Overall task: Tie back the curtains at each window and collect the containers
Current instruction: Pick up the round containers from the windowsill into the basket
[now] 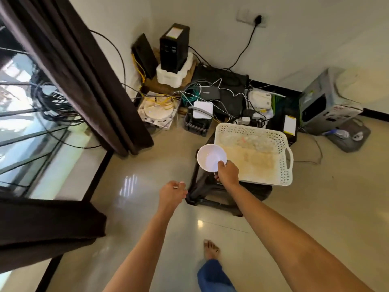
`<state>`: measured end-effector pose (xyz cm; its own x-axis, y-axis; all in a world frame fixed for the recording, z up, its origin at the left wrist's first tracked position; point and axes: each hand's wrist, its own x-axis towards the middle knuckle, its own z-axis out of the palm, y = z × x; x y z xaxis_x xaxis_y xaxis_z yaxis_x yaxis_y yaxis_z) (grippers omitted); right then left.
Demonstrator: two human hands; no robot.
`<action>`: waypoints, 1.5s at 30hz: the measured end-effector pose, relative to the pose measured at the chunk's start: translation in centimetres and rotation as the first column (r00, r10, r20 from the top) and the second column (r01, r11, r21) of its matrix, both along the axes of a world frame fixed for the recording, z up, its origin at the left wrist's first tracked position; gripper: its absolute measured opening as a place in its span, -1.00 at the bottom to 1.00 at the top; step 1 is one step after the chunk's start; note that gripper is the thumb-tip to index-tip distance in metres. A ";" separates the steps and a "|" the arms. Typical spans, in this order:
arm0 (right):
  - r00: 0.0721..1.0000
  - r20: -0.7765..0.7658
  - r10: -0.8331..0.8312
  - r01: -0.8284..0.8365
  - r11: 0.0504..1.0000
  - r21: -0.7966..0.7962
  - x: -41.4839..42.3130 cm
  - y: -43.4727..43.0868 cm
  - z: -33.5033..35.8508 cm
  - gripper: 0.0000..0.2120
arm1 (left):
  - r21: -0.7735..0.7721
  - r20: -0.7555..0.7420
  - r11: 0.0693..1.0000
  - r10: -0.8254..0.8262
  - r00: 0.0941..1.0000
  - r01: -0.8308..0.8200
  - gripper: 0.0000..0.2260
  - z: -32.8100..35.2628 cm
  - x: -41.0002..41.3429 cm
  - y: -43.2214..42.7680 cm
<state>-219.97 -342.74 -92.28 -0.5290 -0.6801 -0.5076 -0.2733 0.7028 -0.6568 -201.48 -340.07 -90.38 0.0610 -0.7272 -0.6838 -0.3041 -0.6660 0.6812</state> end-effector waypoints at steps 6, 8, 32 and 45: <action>0.986 0.075 -0.150 0.149 0.989 0.016 -5.7 -2.4 -2.9 -0.66 | 0.023 -0.028 0.998 -0.059 0.998 0.059 -0.89 -2.2 -6.2 -2.6; 0.981 0.061 -0.183 0.182 0.983 0.031 -7.1 -2.9 -4.1 -0.65 | 0.018 -0.026 0.996 -0.083 0.996 0.083 -0.84 -2.8 -7.6 -3.2; 0.971 0.076 -0.226 0.203 0.951 0.231 -12.2 -3.2 -8.9 -0.48 | 0.038 0.092 0.993 -0.114 0.989 0.111 -0.86 -5.4 -13.9 -7.3; 0.851 -0.087 0.518 -0.518 0.855 0.018 -0.6 -3.9 -1.9 -0.93 | 0.017 0.092 0.980 0.196 0.976 -0.198 -0.88 -1.4 -4.8 -5.9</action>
